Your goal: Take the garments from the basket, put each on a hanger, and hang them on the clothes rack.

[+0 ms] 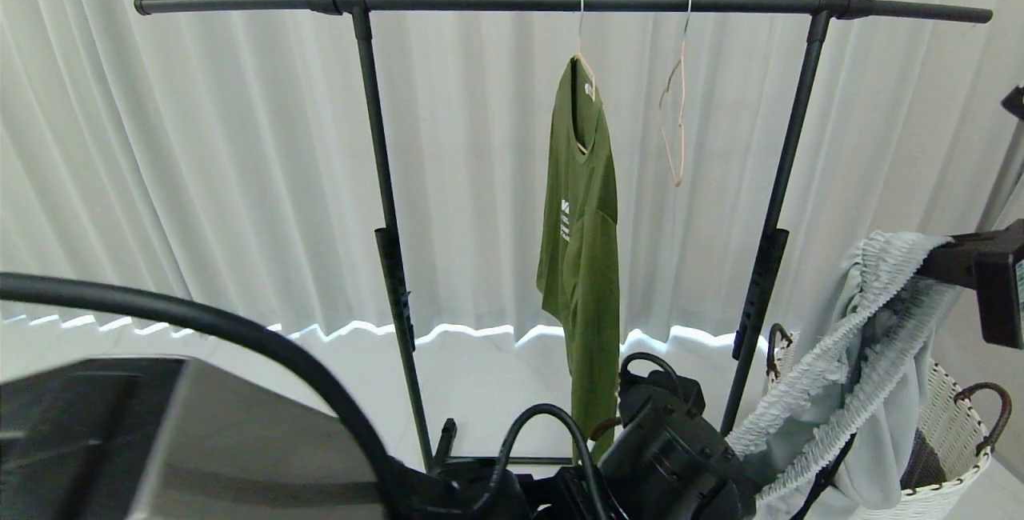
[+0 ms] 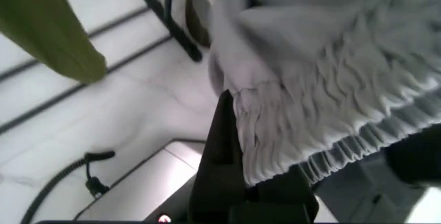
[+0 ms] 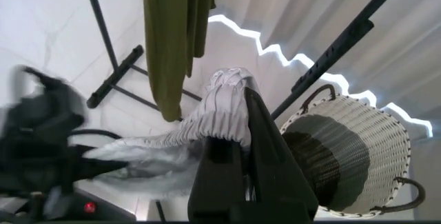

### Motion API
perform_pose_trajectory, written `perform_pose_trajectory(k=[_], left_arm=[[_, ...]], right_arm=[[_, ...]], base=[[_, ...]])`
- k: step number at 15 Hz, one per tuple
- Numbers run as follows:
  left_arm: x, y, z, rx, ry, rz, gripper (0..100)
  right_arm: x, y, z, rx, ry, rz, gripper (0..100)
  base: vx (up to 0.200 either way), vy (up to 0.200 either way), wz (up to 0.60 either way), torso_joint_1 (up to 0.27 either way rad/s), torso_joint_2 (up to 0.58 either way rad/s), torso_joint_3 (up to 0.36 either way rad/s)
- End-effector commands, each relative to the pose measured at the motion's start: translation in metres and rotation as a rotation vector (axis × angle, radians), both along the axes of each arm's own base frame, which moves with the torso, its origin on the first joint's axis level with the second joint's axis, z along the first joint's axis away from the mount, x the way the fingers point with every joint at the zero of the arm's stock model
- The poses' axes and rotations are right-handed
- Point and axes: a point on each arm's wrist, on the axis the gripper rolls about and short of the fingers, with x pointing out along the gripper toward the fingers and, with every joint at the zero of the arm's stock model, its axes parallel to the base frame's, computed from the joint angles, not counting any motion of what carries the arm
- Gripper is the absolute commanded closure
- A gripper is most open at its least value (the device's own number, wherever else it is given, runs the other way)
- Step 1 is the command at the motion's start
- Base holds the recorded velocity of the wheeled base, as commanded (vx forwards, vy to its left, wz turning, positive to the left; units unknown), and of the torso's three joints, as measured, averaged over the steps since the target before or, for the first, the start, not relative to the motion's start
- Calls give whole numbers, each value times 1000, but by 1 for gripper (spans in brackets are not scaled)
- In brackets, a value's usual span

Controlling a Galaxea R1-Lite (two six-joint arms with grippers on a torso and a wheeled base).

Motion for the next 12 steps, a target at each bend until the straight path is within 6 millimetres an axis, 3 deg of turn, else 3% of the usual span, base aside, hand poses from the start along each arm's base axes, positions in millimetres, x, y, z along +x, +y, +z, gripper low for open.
perform_pose_trajectory(k=[1, 4, 7, 9, 12], left_arm=[[-2, 38, 66, -133, -99, 62, 100], [-12, 102, 129, -155, -172, 120, 100], [-32, 156, 173, -106, -300, 154, 100], [-40, 176, 189, -25, -389, 216, 100], [-40, 182, 220, -8, -523, 311, 100]], right_arm=[[6, 5, -1, 2, -8, 1, 100], [19, 17, -7, 16, -88, 25, 100], [28, 25, -11, -11, -173, 81, 100], [27, 30, -8, -28, -207, 122, 100], [25, 31, 0, -14, -265, 134, 100]], base=[[0, 0, 0, 0, 0, 0], [0, 0, 0, 0, 0, 0], [0, 0, 0, 0, 0, 0], [0, 0, 0, 0, 0, 0], [0, 0, 0, 0, 0, 0]])
